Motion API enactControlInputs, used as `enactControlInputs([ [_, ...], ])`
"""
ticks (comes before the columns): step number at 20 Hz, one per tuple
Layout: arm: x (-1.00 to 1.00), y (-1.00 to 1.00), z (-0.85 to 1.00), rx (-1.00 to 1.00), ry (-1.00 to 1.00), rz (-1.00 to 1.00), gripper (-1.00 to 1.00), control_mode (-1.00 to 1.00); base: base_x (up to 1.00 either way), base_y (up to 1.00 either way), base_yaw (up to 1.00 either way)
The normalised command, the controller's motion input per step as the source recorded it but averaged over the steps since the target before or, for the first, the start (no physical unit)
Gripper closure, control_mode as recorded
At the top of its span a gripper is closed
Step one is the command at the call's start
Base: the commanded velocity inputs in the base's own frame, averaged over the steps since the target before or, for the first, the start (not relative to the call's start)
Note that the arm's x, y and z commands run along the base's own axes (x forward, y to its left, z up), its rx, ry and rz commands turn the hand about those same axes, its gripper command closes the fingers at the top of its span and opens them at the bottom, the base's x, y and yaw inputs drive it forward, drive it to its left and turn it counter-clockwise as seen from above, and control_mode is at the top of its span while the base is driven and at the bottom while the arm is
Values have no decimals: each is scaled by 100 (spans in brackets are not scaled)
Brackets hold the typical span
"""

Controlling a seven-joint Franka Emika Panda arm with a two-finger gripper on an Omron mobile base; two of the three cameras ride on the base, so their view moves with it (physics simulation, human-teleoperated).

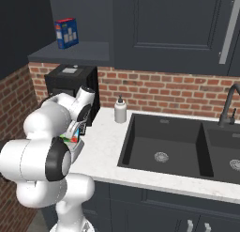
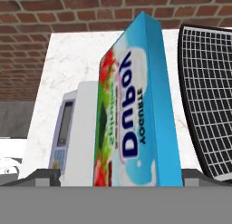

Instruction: Pick the boxed food and place it on the digital scale for weighing, and close the cabinet.

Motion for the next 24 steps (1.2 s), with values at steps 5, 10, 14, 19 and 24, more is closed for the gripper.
enactControlInputs([
  [5,-16,0,0,0,0,0,-100,-100,0,0,0],
  [10,-18,0,0,0,-1,0,-100,-100,0,0,0],
  [14,-13,0,0,0,-3,0,-100,-100,0,0,0],
  [19,-19,0,0,0,-5,0,-100,-100,0,0,0],
  [24,-3,0,0,0,-7,0,-100,-100,0,0,0],
])
